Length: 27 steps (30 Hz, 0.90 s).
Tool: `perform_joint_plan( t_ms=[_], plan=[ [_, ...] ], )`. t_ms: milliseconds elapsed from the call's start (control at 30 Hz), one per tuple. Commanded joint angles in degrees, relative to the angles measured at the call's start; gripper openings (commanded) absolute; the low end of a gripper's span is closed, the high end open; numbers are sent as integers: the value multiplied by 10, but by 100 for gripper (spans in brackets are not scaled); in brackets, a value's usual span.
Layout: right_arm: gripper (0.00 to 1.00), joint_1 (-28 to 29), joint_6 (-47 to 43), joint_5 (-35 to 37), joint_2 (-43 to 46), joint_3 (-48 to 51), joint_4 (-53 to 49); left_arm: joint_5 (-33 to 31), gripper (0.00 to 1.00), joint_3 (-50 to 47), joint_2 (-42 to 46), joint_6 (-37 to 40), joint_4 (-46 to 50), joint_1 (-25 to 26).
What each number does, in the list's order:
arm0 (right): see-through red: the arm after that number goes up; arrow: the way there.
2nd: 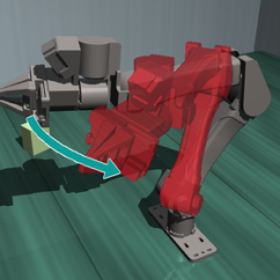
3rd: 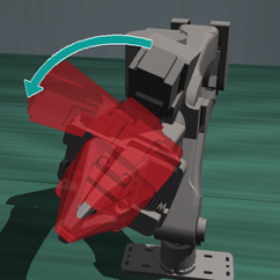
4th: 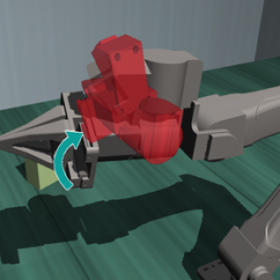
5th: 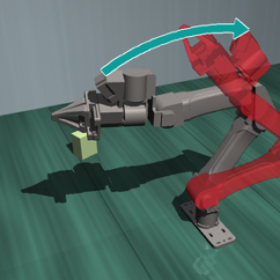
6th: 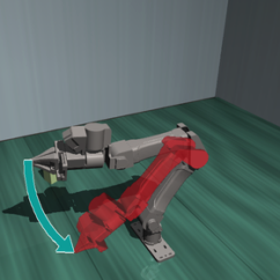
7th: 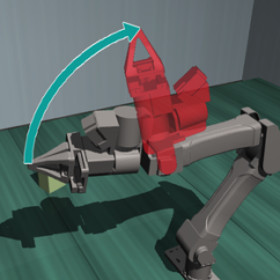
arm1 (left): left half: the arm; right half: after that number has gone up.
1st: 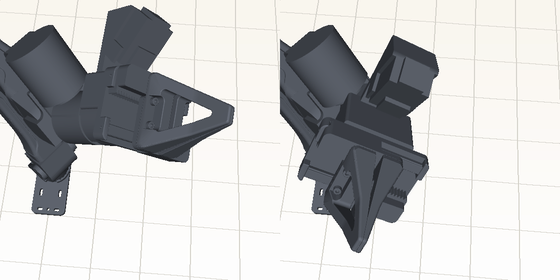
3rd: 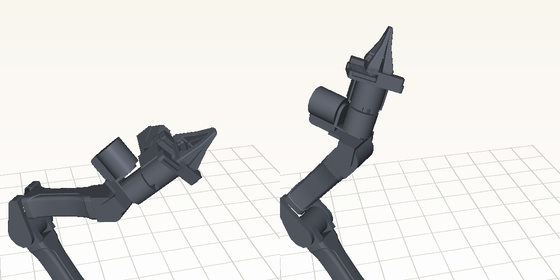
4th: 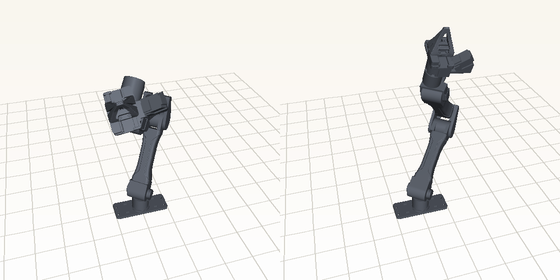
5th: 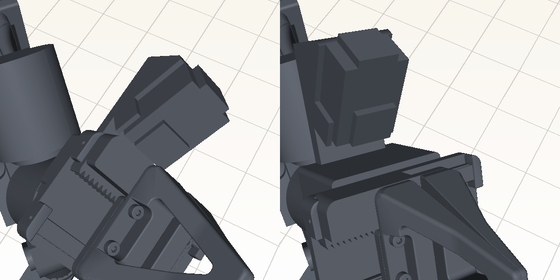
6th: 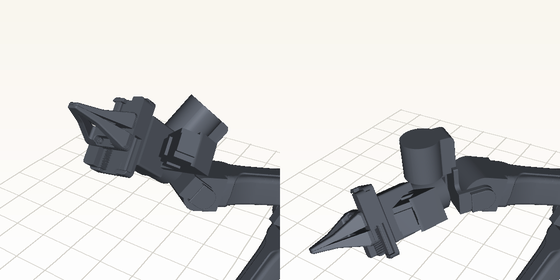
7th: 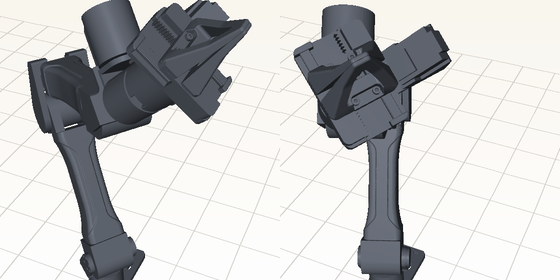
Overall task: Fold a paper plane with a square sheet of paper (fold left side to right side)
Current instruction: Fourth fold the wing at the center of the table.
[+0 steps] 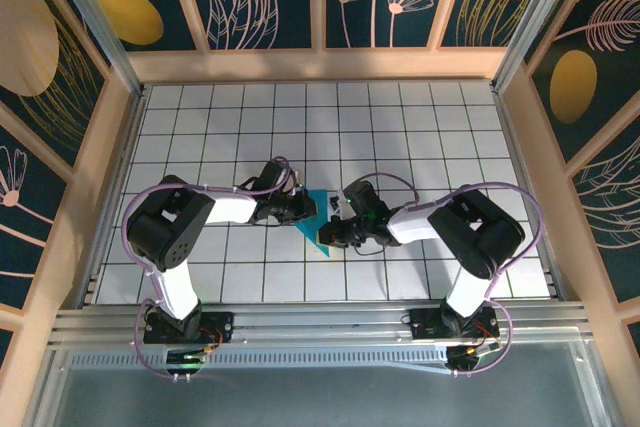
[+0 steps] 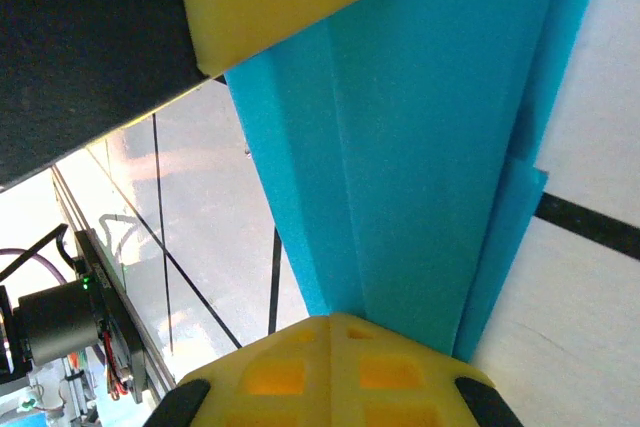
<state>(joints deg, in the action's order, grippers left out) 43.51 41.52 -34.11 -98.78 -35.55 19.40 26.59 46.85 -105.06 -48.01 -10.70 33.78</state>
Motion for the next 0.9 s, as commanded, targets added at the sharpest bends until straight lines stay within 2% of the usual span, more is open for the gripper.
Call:
perform_joint_plan(
  t_ms=[0,333,867],
  plan=[
    [0,12,13,4,11,14,-4,-63,8,-13,-25,6,63,-4],
    [0,18,7,24,28,23,-40,-65,8,-13,-25,5,66,-4],
    [0,30,-1,13,43,38,-77,-68,8,-14,-29,5,67,-4]
  ],
)
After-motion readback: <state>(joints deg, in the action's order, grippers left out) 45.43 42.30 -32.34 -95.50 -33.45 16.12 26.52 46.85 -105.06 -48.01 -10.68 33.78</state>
